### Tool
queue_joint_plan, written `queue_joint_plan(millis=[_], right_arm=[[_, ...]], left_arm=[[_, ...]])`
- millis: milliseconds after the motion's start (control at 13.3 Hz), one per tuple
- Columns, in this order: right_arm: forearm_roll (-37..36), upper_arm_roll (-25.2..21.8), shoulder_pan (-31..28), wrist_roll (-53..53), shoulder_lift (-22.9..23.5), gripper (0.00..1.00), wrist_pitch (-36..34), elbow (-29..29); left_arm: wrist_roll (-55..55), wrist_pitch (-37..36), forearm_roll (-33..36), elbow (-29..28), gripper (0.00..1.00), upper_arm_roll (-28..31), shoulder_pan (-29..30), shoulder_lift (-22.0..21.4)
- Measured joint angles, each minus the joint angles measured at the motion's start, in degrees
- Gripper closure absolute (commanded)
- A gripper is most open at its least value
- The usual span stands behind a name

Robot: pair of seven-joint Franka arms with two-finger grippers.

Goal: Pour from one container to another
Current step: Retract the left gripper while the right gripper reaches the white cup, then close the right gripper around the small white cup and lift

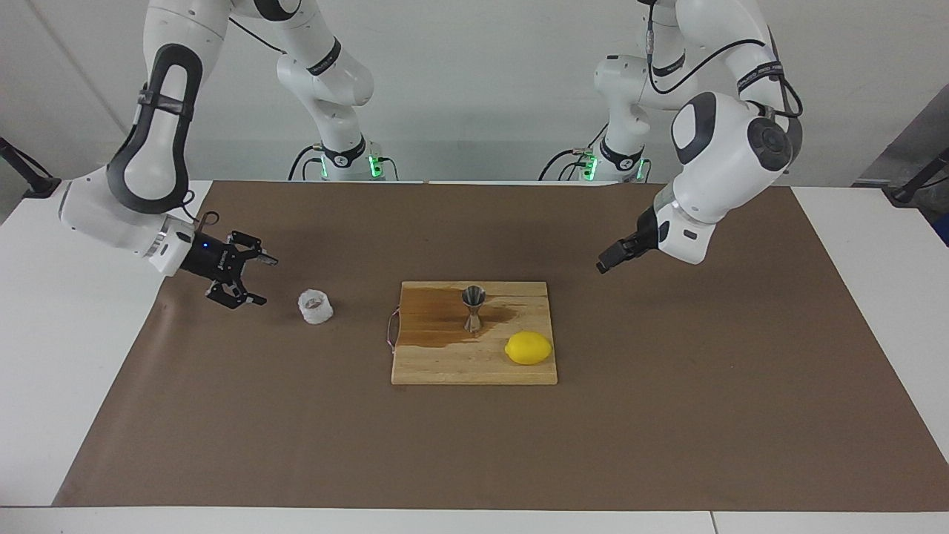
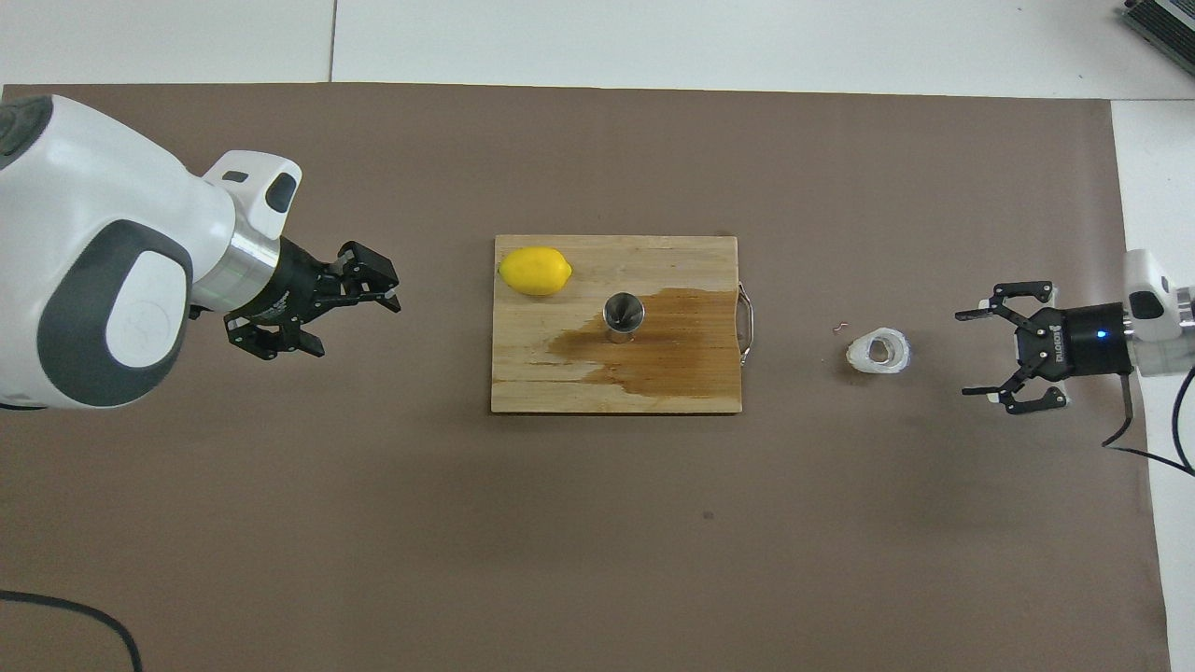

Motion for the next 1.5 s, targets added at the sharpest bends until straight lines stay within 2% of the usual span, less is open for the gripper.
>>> queue_joint_plan(millis=[225, 450, 749, 974, 1274, 1424, 1499], right_arm=[[6.15, 0.25, -0.30, -6.19, 5.60, 0.00, 0.00, 0.27], [9.72, 0.95, 0.52, -8.61, 6.18, 0.00, -0.17, 0.10], [14.00, 1.02, 1.95, -9.74, 6.43, 0.00, -0.37, -1.69], [15.28, 1.02, 2.18, -10.32, 7.47, 0.00, -0.37, -2.42], [18.87, 1.06, 3.31, -14.65, 11.54, 0.00, -0.40, -2.58], [19.11, 0.97, 3.33, -15.05, 11.67, 0.00, -0.77, -2.39], [19.11, 0.98, 3.37, -15.30, 11.67, 0.09, -0.78, -2.36]], left_arm=[[9.75, -4.82, 5.95, 3.64, 0.00, 0.08, 2.41, -1.09], [17.09, -6.45, 11.01, 4.33, 0.00, 0.10, 3.88, -3.66], [22.82, -6.47, 14.14, 4.57, 0.00, 0.15, 5.59, -6.51], [24.21, -6.47, 15.26, 6.16, 0.00, 0.12, 5.75, -6.92], [27.10, -6.56, 15.29, 6.70, 0.00, 0.17, 7.33, -7.96], [27.33, -6.67, 15.29, 6.70, 0.00, 0.07, 7.50, -8.46], [27.33, -6.71, 15.29, 6.70, 0.00, -0.10, 7.67, -8.55]])
